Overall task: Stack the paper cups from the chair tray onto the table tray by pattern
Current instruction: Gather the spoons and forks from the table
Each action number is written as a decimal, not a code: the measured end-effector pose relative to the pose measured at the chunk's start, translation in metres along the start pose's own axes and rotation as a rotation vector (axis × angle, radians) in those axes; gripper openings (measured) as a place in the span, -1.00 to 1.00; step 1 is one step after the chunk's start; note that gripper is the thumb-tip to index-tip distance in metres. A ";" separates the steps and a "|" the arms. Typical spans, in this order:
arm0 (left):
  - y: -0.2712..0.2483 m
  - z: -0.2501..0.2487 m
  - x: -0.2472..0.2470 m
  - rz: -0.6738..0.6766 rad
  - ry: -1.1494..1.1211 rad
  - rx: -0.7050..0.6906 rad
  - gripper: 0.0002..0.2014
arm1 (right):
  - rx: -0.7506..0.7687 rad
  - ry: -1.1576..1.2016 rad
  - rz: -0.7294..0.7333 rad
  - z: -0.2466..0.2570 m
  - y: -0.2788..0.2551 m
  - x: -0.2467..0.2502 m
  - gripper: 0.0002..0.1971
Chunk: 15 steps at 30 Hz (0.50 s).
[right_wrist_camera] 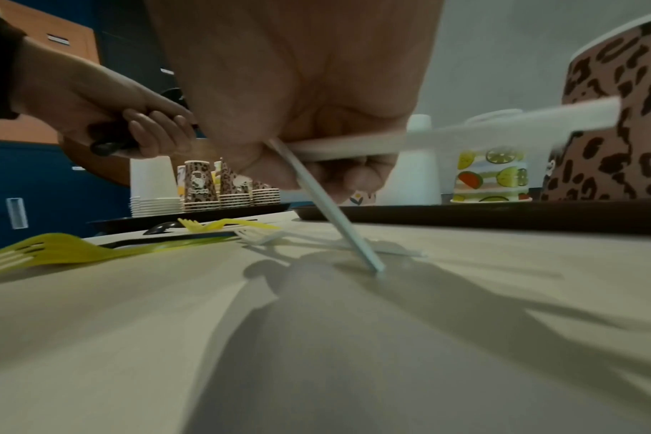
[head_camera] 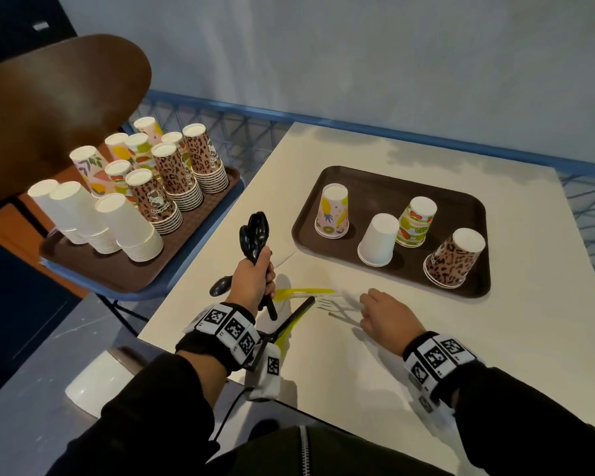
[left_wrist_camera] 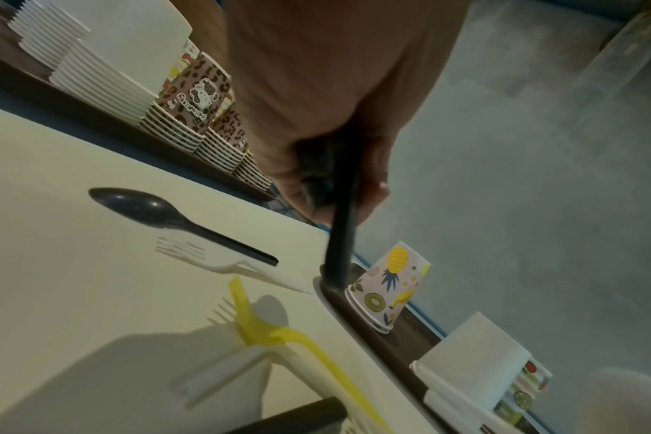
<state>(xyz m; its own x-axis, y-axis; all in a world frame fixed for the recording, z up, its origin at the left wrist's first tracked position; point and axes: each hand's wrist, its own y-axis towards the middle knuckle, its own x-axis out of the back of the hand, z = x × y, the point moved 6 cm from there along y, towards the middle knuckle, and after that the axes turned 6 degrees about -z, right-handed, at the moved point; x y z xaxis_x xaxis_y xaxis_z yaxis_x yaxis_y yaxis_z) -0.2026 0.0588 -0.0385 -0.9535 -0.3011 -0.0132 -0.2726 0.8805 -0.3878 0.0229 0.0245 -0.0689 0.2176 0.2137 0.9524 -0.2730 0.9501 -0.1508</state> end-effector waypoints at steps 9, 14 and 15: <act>-0.004 -0.001 0.018 -0.038 0.003 -0.002 -0.59 | 0.040 0.042 -0.016 0.004 0.020 -0.009 -0.63; -0.005 0.002 0.028 -0.067 0.008 0.006 -0.59 | 0.045 -0.038 0.083 -0.001 0.019 -0.018 -0.69; -0.006 0.003 0.031 -0.077 0.010 0.007 -0.59 | 0.047 -0.033 0.082 0.001 0.018 -0.016 -0.68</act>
<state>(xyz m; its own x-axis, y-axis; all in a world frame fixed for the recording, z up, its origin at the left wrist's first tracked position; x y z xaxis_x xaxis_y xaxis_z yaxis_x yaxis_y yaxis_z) -0.2301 0.0437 -0.0392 -0.9310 -0.3641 0.0259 -0.3443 0.8524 -0.3934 0.0131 0.0382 -0.0864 0.1617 0.2823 0.9456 -0.3327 0.9177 -0.2171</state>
